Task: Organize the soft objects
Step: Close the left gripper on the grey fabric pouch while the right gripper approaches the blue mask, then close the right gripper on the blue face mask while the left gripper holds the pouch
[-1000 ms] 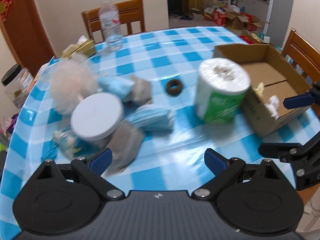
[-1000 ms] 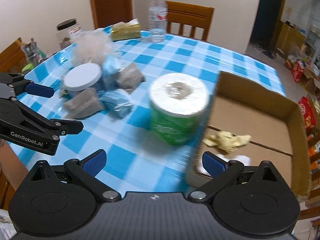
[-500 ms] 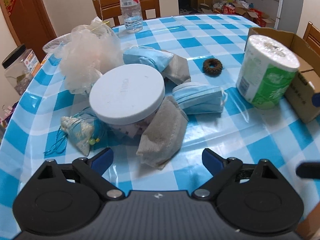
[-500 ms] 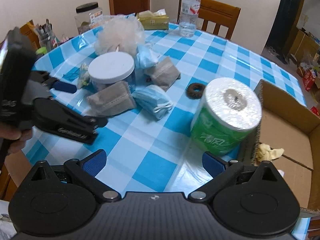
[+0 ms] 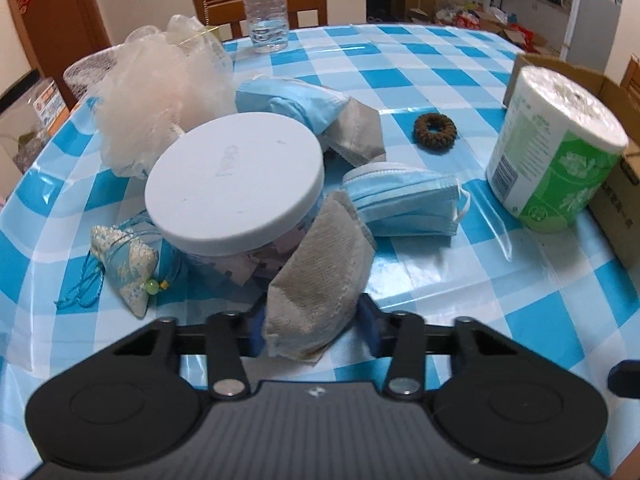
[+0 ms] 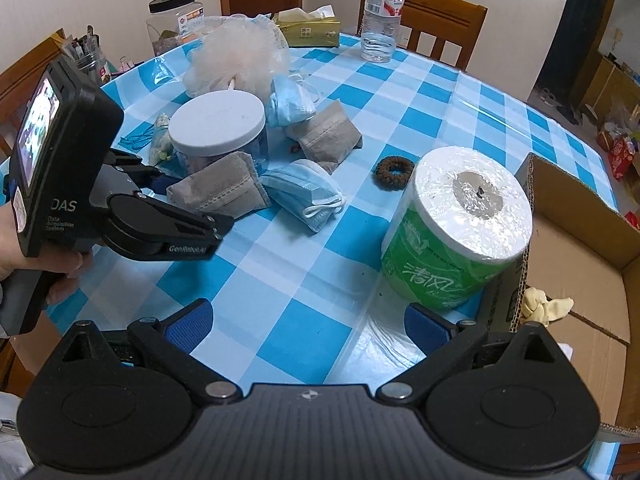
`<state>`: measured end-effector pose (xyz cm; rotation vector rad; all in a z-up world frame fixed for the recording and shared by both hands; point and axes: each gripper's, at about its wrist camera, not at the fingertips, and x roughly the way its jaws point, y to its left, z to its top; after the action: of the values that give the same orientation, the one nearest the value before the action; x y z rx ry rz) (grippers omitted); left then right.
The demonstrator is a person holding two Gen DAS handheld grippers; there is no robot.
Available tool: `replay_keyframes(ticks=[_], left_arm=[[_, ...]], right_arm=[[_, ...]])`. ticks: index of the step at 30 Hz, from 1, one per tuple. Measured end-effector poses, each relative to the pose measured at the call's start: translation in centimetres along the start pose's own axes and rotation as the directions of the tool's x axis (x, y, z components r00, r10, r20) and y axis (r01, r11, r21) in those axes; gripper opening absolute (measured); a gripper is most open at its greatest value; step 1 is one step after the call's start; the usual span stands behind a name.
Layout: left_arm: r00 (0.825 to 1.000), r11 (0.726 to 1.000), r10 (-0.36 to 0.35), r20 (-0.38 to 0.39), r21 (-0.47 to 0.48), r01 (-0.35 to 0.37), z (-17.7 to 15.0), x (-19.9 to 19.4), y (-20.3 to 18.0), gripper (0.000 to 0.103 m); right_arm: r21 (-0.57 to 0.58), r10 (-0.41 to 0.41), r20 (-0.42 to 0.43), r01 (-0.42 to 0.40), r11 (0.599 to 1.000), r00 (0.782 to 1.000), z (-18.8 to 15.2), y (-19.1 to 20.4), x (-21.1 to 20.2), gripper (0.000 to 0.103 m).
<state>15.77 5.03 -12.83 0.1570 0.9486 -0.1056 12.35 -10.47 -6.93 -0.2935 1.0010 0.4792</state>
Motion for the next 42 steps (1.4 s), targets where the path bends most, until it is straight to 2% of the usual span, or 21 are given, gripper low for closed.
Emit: replay_keyframes(ticks=[1,4,10,16,19,23,26,32,35,42], left_arm=[[1.000,1.000,-0.003,0.001,-0.011,0.003,0.0,0.0,0.2,0.032],[0.999,0.999,-0.031,0.010,-0.043,0.031,-0.3,-0.4,0.6,0.027],[0.999,0.996,-0.040,-0.013,-0.076,0.039,-1.0,-1.3,1.3,0.026],[0.999,0.989,-0.018,-0.051,-0.144,0.010,-2.9,-3.0,3.6,0.026],[0.998,0.984,0.008,-0.063,-0.177,-0.019,-3.8,-3.8,4.9,0.031],[0.998,0.979,0.036,-0.059,-0.199,-0.047,-4.4,-4.3,5.8,0.061],[0.997,0.978,0.065,-0.036,-0.196,-0.071,-4.4,-4.7,5.8,0.070],[0.997,0.981,0.069,-0.023,-0.182,-0.072,-4.1,-4.6,5.6,0.071],[0.998,0.982,0.060,-0.020,-0.180,-0.062,-4.1,-4.7,5.5,0.071],[0.998,0.981,0.053,-0.025,-0.184,-0.057,-4.2,-4.7,5.8,0.071]], right_arm=[[-0.002,0.003,-0.002,-0.003,1.000,1.000,0.0,0.0,0.1,0.103],[-0.015,0.016,-0.004,-0.016,1.000,1.000,0.2,0.0,0.5,0.103],[-0.053,0.049,-0.006,-0.049,0.997,0.999,0.9,0.4,1.6,0.103],[-0.103,0.087,-0.008,-0.087,0.991,0.996,2.2,1.2,3.4,0.103],[-0.137,0.096,-0.001,-0.095,0.986,0.995,3.3,1.7,4.6,0.103],[-0.184,0.070,0.038,-0.062,0.981,0.997,5.3,2.3,6.3,0.103],[-0.215,0.052,0.070,-0.036,0.976,0.996,6.9,2.6,7.6,0.103],[-0.228,0.030,0.041,-0.020,0.974,0.999,9.3,3.1,11.5,0.103],[-0.217,0.035,-0.013,-0.037,0.976,0.999,9.6,3.0,13.2,0.103],[-0.221,0.155,-0.139,-0.183,0.958,0.978,8.3,3.4,13.3,0.103]])
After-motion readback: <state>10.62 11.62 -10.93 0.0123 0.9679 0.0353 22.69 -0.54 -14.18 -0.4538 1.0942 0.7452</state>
